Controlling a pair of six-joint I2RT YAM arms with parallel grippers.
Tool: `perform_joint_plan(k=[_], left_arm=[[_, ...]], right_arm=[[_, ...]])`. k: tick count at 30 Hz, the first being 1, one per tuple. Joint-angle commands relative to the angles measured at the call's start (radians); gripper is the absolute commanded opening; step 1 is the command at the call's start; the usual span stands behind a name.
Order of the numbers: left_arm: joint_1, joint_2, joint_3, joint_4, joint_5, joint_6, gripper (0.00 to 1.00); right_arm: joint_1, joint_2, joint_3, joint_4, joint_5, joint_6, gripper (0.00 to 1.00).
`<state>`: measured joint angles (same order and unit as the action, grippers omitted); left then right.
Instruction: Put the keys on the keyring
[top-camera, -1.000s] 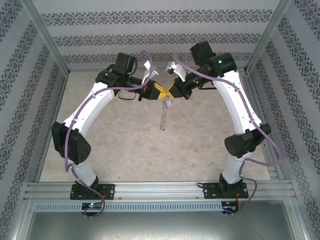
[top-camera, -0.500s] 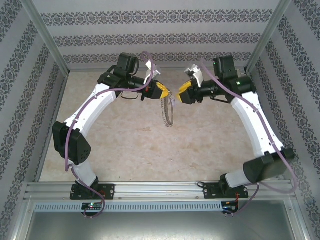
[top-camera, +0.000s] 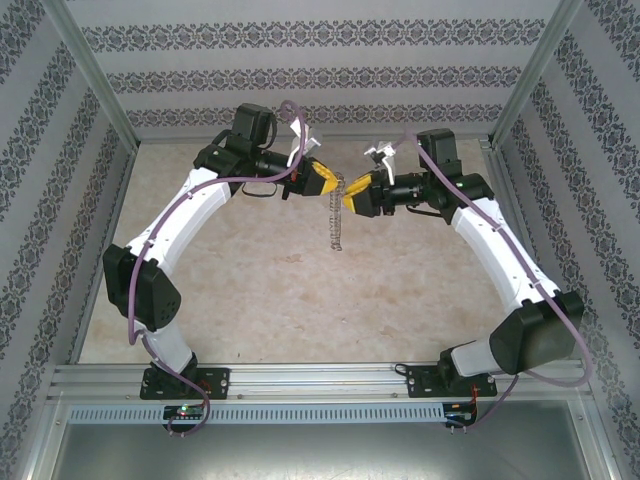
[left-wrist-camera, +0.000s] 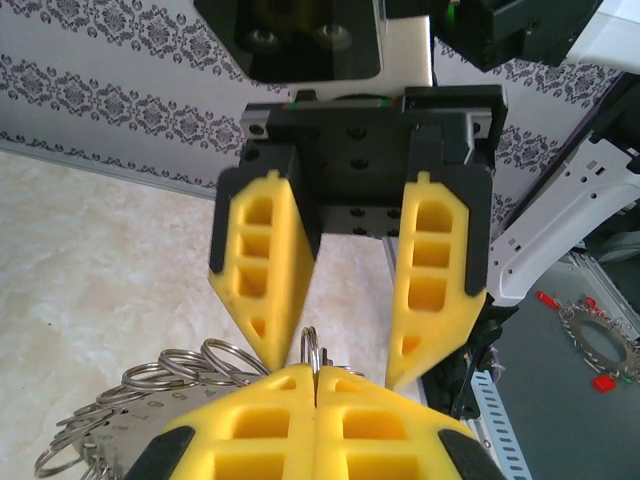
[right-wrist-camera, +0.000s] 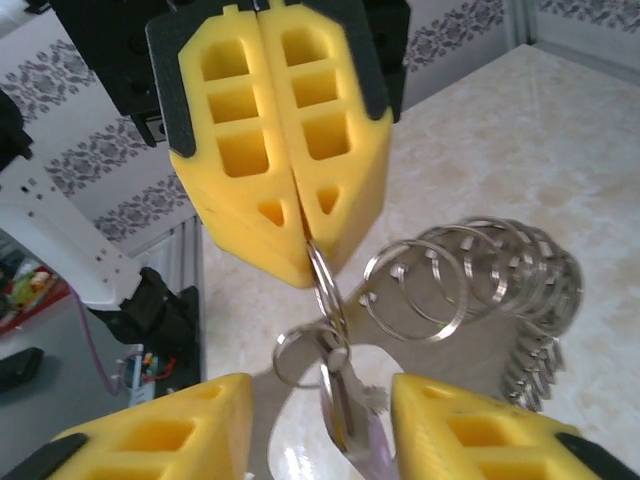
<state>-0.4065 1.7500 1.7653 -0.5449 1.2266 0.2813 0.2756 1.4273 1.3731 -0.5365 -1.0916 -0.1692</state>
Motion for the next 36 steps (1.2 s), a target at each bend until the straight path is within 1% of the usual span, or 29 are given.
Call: perform_joint_plan(k=[1, 5, 13, 14, 15, 16, 18, 23, 27, 31, 36], left_arm=[[-0.009, -0.049, 0.001, 0.067, 0.032, -0.023, 0.00], [-0.008, -0.056, -0.009, 0.083, 0.034, -0.033, 0.00], [-0.009, -0.070, -0.036, 0.112, 0.032, -0.051, 0.00], [-0.008, -0.070, -0.039, 0.113, 0.032, -0.050, 0.00], [-0.008, -0.072, -0.040, 0.112, 0.031, -0.049, 0.00], [-0.009, -0.072, -0.041, 0.111, 0.030, -0.048, 0.00], [-0.008, -0.072, -0.041, 0.108, 0.030, -0.044, 0.00], [-0.008, -0.068, -0.038, 0.106, 0.033, -0.040, 0.00], [-0.008, -0.069, -0.037, 0.105, 0.036, -0.037, 0.00], [-0.008, -0.069, -0.035, 0.105, 0.036, -0.037, 0.00], [-0.009, -0.067, -0.027, 0.096, 0.038, -0.036, 0.00]], right_arm=[[0.026, 0.019, -0.006, 0.038, -0.048, 0.010, 0.24], [0.049, 0.040, -0.005, 0.040, -0.047, 0.011, 0.00], [0.095, 0.089, 0.048, 0.034, -0.038, 0.010, 0.00], [0.094, 0.090, 0.050, 0.030, -0.029, 0.011, 0.06], [0.090, 0.088, 0.052, 0.020, -0.012, 0.005, 0.19], [0.085, 0.081, 0.049, 0.010, -0.005, -0.002, 0.25], [0.059, 0.058, 0.035, 0.004, -0.009, -0.003, 0.30], [-0.027, -0.045, -0.022, -0.002, -0.030, 0.000, 0.31], [-0.080, -0.116, -0.044, 0.047, -0.033, 0.038, 0.32], [-0.081, -0.094, 0.008, 0.058, -0.052, 0.051, 0.32], [-0.057, -0.037, 0.070, 0.059, -0.058, 0.048, 0.33]])
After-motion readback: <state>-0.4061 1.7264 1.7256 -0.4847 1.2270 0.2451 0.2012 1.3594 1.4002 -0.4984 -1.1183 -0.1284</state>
